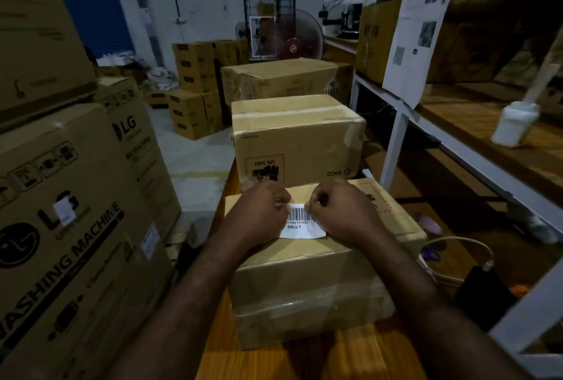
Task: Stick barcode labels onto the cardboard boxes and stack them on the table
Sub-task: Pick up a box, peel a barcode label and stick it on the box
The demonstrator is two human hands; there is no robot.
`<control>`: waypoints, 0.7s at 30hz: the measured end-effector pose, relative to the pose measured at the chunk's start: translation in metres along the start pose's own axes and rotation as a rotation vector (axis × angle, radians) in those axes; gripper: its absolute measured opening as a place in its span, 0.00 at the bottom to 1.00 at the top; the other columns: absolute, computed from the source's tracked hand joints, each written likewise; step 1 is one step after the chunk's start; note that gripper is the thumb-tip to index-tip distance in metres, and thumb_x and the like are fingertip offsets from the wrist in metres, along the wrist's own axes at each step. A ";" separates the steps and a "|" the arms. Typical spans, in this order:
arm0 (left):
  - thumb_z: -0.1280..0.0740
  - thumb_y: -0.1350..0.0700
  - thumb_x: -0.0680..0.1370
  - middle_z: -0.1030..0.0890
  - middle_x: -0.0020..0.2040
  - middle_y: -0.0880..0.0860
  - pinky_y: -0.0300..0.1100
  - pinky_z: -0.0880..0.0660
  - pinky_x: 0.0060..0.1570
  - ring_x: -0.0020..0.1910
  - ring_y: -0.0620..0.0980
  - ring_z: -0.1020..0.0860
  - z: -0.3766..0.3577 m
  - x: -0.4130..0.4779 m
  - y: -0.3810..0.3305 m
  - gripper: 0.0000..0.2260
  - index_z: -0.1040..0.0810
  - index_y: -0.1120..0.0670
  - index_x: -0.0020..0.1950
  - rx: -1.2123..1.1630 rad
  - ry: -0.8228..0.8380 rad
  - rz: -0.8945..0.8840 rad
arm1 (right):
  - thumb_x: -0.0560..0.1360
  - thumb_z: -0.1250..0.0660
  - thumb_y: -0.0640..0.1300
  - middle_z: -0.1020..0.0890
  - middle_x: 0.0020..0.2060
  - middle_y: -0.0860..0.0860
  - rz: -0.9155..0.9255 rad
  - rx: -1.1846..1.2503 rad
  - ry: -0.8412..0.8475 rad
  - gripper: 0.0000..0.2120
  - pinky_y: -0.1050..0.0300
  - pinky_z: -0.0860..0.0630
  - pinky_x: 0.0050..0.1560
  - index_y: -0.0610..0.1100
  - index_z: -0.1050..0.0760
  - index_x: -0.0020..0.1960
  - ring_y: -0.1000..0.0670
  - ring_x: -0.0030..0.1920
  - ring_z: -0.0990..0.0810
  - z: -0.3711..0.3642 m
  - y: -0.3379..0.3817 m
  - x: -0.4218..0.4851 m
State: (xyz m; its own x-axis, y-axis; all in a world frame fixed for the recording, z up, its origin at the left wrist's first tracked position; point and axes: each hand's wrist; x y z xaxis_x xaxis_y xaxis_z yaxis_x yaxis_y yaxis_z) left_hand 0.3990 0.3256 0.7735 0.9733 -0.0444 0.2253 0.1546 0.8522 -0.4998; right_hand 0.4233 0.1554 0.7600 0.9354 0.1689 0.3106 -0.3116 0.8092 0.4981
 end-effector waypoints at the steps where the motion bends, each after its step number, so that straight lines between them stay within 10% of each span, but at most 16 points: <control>1: 0.34 0.55 0.79 0.25 0.66 0.47 0.33 0.31 0.50 0.61 0.46 0.27 0.000 -0.001 0.001 0.11 0.18 0.50 0.60 -0.010 -0.017 -0.005 | 0.74 0.33 0.52 0.22 0.41 0.55 -0.001 0.015 0.012 0.06 0.52 0.23 0.40 0.53 0.22 0.40 0.55 0.40 0.23 0.001 0.001 0.000; 12: 0.31 0.54 0.78 0.24 0.54 0.44 0.26 0.30 0.28 0.48 0.42 0.24 0.004 0.003 0.005 0.05 0.24 0.45 0.49 -0.113 0.047 0.017 | 0.75 0.33 0.52 0.21 0.37 0.57 -0.026 0.102 0.058 0.07 0.53 0.24 0.38 0.55 0.23 0.52 0.57 0.38 0.22 0.005 0.001 -0.002; 21: 0.30 0.51 0.77 0.20 0.60 0.50 0.43 0.20 0.51 0.57 0.48 0.22 0.003 0.015 0.006 0.12 0.19 0.48 0.60 -0.121 0.189 0.012 | 0.74 0.32 0.52 0.23 0.44 0.54 0.030 0.089 0.062 0.03 0.55 0.26 0.38 0.55 0.22 0.47 0.54 0.42 0.23 0.004 0.002 -0.002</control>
State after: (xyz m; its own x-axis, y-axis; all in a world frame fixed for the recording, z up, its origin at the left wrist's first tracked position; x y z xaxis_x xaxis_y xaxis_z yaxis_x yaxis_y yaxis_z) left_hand 0.4144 0.3320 0.7766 0.9879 -0.1415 0.0633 0.1510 0.7853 -0.6004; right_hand 0.4198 0.1542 0.7637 0.9330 0.2289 0.2776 -0.3508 0.7505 0.5601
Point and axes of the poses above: each hand's wrist, its own x-axis towards the middle knuckle, its own z-axis out of the back of the hand, y = z × x
